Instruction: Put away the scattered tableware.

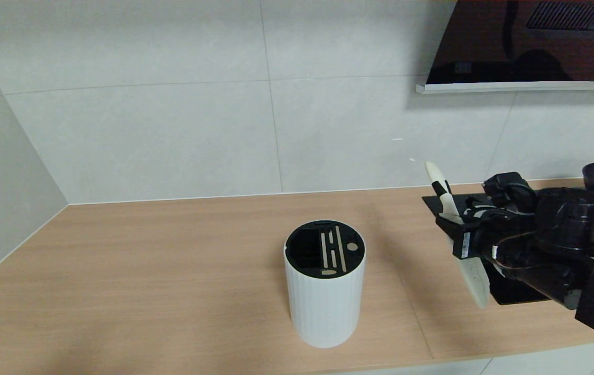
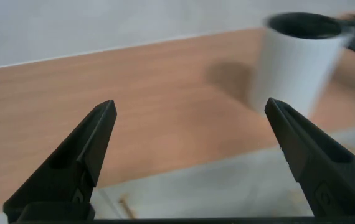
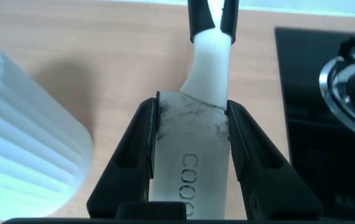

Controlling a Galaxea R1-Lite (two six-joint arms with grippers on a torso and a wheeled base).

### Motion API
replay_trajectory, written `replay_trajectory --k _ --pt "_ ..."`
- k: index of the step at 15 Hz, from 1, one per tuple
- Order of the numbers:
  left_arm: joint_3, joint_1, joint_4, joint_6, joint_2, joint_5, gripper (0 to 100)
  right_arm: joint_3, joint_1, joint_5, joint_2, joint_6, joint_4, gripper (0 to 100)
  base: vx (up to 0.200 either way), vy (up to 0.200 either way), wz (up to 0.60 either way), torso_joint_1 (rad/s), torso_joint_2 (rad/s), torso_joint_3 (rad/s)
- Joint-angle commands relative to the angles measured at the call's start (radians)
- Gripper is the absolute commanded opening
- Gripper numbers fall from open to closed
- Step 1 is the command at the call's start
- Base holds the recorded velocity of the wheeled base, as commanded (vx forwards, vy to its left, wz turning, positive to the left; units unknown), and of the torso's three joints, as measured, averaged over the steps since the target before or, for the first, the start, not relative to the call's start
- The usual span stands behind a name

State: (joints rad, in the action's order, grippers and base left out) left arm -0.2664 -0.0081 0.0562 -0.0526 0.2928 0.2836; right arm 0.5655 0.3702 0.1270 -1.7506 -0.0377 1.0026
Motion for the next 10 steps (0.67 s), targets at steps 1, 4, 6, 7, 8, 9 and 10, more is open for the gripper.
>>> replay_trajectory --k 1,4,6,7,8,9,10 --pt "-0.145 -0.004 0.002 0.005 0.301 0.158 100 0.089 0.003 -0.003 0.005 -0.001 -0.065 0 0.000 0.000 0.00 0.000 0.00 0.000" --pt "-0.287 -0.026 -0.019 0.007 0.520 0.224 100 0.208 0.022 -0.004 0.008 0.001 -0.145 0 0.000 0.000 0.00 0.000 0.00 0.000" --pt "-0.363 -0.089 -0.032 0.007 0.668 0.224 100 0.267 0.062 -0.006 0.013 0.001 -0.185 0 0.000 0.000 0.00 0.000 0.00 0.000" --pt "-0.393 -0.124 -0.055 0.011 0.733 0.223 100 0.292 0.087 -0.006 0.014 0.001 -0.199 0 0.000 0.000 0.00 0.000 0.00 0.000" --pt "-0.416 -0.161 -0.099 0.031 0.793 0.223 100 0.315 0.115 -0.006 0.016 0.001 -0.214 0 0.000 0.000 0.00 0.000 0.00 0.000" --pt "-0.433 -0.204 -0.154 0.062 0.852 0.220 100 0.327 0.144 -0.007 0.023 0.001 -0.236 0 0.000 0.000 0.00 0.000 0.00 0.000" --pt "-0.447 -0.257 -0.230 0.111 0.916 0.218 100 0.338 0.177 -0.007 0.034 0.001 -0.254 0 0.000 0.000 0.00 0.000 0.00 0.000"
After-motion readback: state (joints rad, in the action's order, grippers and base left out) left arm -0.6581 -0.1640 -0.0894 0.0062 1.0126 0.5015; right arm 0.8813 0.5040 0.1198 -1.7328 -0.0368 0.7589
